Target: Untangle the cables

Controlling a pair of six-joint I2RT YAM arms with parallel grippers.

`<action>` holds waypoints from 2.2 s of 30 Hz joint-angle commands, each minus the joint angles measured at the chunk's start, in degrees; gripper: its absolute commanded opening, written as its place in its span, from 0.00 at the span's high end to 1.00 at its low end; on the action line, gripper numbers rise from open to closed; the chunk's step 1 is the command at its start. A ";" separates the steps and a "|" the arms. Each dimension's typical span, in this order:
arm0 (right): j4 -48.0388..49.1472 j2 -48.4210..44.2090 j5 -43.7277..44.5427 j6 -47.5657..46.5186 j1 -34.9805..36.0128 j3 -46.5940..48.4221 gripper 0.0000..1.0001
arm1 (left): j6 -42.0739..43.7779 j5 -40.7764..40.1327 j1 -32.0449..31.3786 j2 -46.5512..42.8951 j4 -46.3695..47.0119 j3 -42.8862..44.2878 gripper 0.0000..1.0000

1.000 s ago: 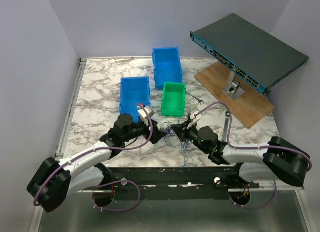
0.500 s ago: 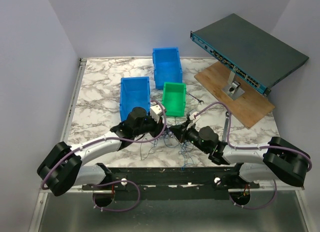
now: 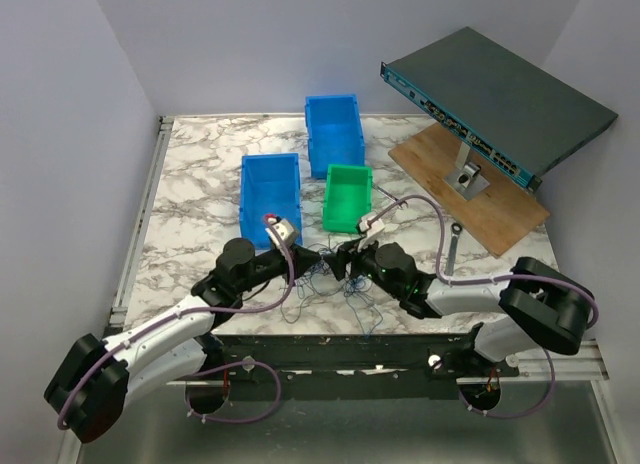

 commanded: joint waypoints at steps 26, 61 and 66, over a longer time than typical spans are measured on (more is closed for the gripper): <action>-33.18 1.31 37.74 25.74 -12.22 6.24 0.39 | -12.71 -41.04 13.23 -56.63 -16.06 -16.63 1.00; -6.70 -18.46 13.13 11.45 -14.56 -10.27 0.35 | -7.75 -10.25 13.23 -23.78 -0.96 -9.96 1.00; -2.35 -16.21 3.75 8.62 -14.50 -10.04 0.30 | -7.49 -8.56 13.23 -22.07 -0.87 -9.30 0.80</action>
